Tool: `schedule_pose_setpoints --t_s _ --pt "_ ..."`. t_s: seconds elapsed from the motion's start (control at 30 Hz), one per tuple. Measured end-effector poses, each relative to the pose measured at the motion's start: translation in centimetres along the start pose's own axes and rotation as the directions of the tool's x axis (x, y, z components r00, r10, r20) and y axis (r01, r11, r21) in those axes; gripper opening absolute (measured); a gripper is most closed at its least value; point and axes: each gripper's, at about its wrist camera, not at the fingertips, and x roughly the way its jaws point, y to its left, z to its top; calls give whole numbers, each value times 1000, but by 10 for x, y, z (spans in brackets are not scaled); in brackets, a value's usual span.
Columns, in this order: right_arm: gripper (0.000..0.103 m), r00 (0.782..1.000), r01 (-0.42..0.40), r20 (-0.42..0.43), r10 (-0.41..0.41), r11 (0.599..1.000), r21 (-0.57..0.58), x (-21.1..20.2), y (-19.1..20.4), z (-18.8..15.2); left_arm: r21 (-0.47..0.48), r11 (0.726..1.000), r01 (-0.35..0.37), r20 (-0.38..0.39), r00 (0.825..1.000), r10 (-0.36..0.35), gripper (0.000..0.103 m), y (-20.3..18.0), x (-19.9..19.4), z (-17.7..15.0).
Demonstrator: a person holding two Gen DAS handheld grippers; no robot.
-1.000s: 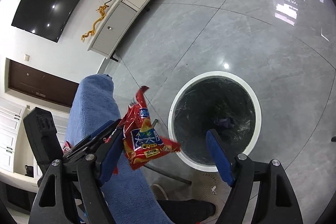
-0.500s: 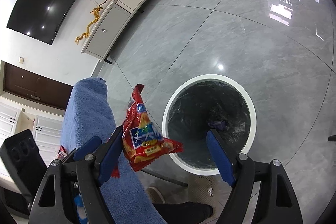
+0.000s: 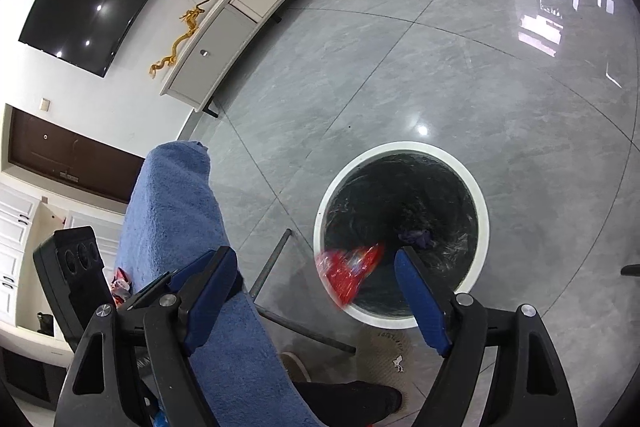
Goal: Collect trash
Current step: 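Lower the red chip bag into the bin and open the right tool, then grasp the purple bag with the left tool while the right tool grasps the clear plastic bag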
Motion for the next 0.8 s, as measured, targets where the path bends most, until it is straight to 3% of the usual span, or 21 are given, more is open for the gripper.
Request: schedule_pose_setpoints --t_s 0.2,0.4,0.47,0.6,0.67,0.8 --pt "80 1000 23 19 -23 1000 5 -6 -2 -5 -8 999 34 48 998 -34 73 4 -20 3" --pt "80 994 61 100 -55 997 -53 -28 17 -18 12 1000 -22 198 980 20 73 -3 -68 -4" --pt "80 987 95 141 -83 992 -81 -37 27 -24 13 998 -56 288 956 50 73 -2 -91 -12" --pt "80 968 153 221 -117 976 -155 -54 56 -37 -6 995 -97 463 882 89 73 8 -143 -35" --pt "80 961 169 250 -118 967 -193 -58 73 -44 -8 994 -108 493 864 98 73 14 -161 -43" --pt "80 946 196 307 -103 936 -291 -65 119 -66 -3 984 -180 506 848 157 73 31 -201 -63"
